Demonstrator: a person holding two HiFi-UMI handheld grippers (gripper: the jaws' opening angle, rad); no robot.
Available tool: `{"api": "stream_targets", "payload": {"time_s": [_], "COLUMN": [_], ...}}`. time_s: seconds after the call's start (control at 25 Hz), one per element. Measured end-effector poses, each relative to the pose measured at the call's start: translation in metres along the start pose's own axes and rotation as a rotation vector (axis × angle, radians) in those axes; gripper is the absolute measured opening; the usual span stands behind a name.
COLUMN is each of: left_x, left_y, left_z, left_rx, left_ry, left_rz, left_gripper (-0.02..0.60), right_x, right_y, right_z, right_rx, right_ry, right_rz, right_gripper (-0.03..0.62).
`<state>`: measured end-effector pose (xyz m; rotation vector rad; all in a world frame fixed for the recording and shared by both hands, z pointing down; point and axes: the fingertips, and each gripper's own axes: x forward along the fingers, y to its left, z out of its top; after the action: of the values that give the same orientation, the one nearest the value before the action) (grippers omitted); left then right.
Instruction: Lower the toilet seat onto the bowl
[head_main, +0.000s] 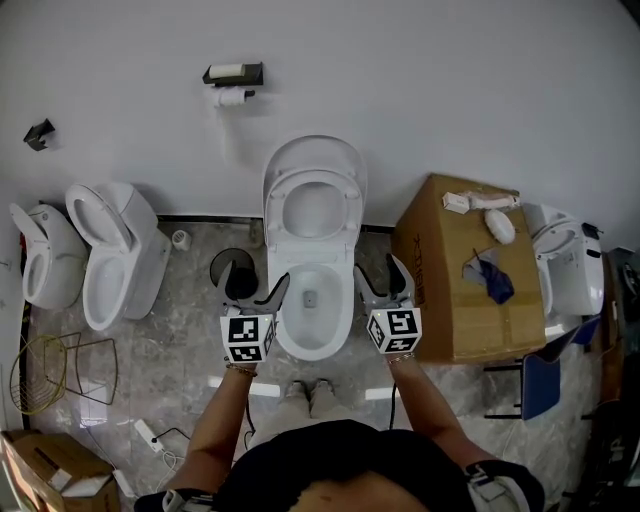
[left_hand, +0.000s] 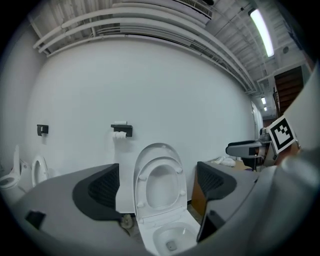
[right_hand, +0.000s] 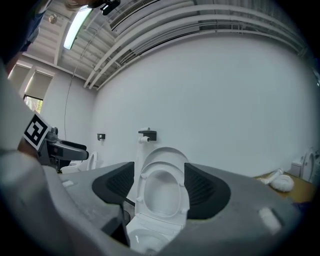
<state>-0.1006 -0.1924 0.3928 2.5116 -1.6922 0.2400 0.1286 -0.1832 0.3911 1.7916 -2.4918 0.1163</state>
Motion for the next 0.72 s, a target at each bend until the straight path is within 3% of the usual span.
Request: {"api": "stream_targets", "payload": {"time_s": [0.24,0.72], "left_x": [0.051,0.144], "left_y": [0.025,0.048], "left_z": [-0.006,-0.026], "left_rx": [-0.023,0.015], "left_ry": [0.007,0.052], "left_rz": [0.029,-0.039], "left_gripper": [0.468,0.466], "right_x": [0.050,0.138], "right_y": [-0.027,-0.078], "right_z": [-0.011,-0.026], "right_rx": [0.011,-0.036], "right_ry": [0.017,0.033], "right_rz": [-0.013,-0.054], "right_gripper": [0.302,0.302]}}
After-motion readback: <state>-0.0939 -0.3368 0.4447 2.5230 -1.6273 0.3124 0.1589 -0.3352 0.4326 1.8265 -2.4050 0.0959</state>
